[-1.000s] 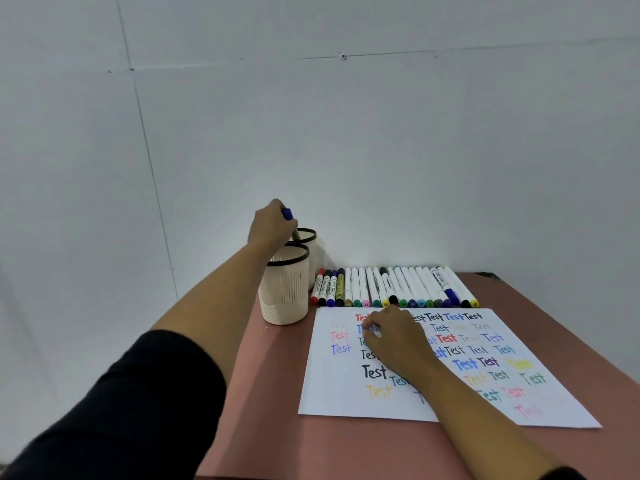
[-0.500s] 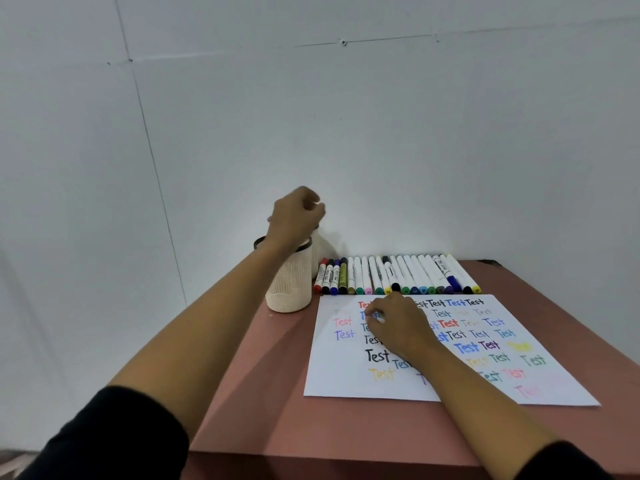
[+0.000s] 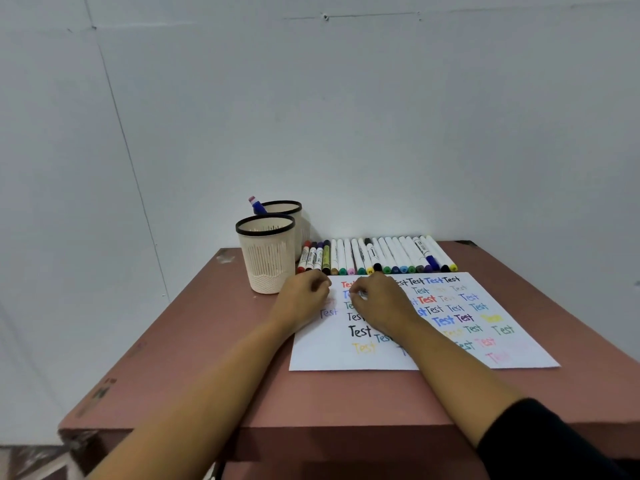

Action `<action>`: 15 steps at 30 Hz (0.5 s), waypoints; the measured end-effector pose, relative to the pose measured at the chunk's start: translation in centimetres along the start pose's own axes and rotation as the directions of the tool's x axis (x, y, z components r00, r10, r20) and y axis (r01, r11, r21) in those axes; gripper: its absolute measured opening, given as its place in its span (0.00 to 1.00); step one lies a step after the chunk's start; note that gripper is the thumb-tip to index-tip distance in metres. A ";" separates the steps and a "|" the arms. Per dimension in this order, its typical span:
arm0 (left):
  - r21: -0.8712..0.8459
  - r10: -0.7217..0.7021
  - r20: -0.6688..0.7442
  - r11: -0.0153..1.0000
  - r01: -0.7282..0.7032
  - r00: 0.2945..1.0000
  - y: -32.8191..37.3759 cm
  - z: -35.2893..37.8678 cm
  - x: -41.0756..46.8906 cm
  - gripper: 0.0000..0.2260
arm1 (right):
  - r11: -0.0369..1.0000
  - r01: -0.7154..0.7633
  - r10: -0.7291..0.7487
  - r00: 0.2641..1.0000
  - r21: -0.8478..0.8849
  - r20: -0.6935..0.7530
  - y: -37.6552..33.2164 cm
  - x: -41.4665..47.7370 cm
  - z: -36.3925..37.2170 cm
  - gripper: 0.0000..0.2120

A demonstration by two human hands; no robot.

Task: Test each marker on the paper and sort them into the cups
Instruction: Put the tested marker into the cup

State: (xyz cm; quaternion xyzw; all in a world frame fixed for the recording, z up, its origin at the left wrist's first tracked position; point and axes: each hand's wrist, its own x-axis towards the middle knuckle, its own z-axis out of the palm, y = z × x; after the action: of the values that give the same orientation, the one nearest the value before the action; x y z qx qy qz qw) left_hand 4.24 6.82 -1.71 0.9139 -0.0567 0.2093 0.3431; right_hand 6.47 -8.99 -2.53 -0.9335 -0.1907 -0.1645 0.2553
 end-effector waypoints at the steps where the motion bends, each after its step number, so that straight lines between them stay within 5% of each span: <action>1: -0.036 -0.030 -0.013 0.999 0.029 0.999 -0.1 0.0 0.0 0.10 | 0.998 0.025 -0.024 1.000 -0.058 0.019 0.0 0.0 0.1 0.12; 5: -0.135 -0.112 -0.027 0.985 0.108 0.993 -0.4 -0.1 0.2 0.09 | 0.979 0.079 -0.059 0.992 -0.189 0.110 -0.5 -0.1 -0.2 0.15; 9: -0.168 -0.122 -0.018 0.979 0.117 0.992 -0.7 -0.2 0.3 0.09 | 0.997 0.036 -0.027 0.990 -0.066 0.139 -1.3 0.1 -2.1 0.13; 15: -0.192 -0.140 -0.032 0.973 0.131 0.990 -1.0 -0.2 0.4 0.09 | 0.975 -0.218 0.220 0.974 0.042 -0.055 2.7 3.6 -5.2 0.12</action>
State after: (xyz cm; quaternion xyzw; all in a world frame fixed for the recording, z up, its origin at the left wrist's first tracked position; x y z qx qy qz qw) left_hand 4.73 7.73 -1.96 0.8739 -0.0059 0.1999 0.4431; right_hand 9.72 -12.94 2.11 -0.9388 -0.0821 -0.1595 0.2940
